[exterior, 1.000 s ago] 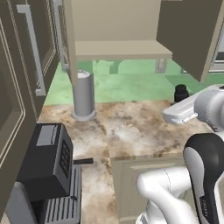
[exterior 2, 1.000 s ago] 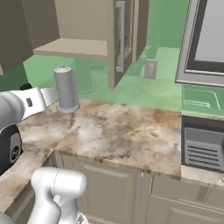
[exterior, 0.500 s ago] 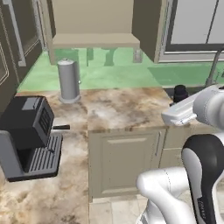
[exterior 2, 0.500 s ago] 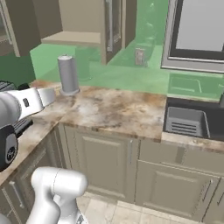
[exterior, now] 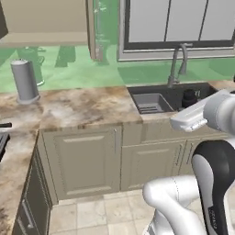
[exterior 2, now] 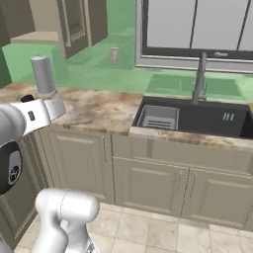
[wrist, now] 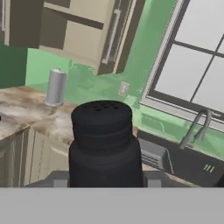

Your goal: Move the ketchup and shaker from the cabinet to the dining counter.

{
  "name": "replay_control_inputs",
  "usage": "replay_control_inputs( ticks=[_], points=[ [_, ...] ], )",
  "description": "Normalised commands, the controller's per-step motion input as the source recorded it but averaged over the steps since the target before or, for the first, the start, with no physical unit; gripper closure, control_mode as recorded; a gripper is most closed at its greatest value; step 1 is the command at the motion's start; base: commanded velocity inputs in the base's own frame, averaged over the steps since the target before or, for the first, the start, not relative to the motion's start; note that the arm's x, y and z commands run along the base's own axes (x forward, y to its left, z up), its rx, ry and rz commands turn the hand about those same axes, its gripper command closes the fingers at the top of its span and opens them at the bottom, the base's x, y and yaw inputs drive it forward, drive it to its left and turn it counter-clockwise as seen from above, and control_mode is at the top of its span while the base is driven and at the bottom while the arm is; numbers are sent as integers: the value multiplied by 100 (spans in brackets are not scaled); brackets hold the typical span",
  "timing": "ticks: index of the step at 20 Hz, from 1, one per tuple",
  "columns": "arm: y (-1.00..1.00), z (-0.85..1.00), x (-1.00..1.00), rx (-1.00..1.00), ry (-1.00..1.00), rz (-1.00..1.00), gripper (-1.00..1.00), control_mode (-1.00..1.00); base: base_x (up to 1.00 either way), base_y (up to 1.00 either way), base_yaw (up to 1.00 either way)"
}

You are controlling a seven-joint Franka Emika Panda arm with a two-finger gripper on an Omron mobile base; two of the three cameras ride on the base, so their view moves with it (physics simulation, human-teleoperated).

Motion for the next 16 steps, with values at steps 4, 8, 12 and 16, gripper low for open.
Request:
replay_control_inputs(
  ticks=[4, 8, 12, 16],
  points=[
    [0, 0, 0, 0, 0, 0, 100, 100, -94, -71, -16],
    [0, 0, 0, 0, 0, 0, 100, 100, -100, -59, -14],
    [0, 0, 0, 0, 0, 0, 100, 100, -100, -50, -14],
    [0, 0, 0, 0, 0, 0, 100, 100, -100, -48, -12]
  ],
)
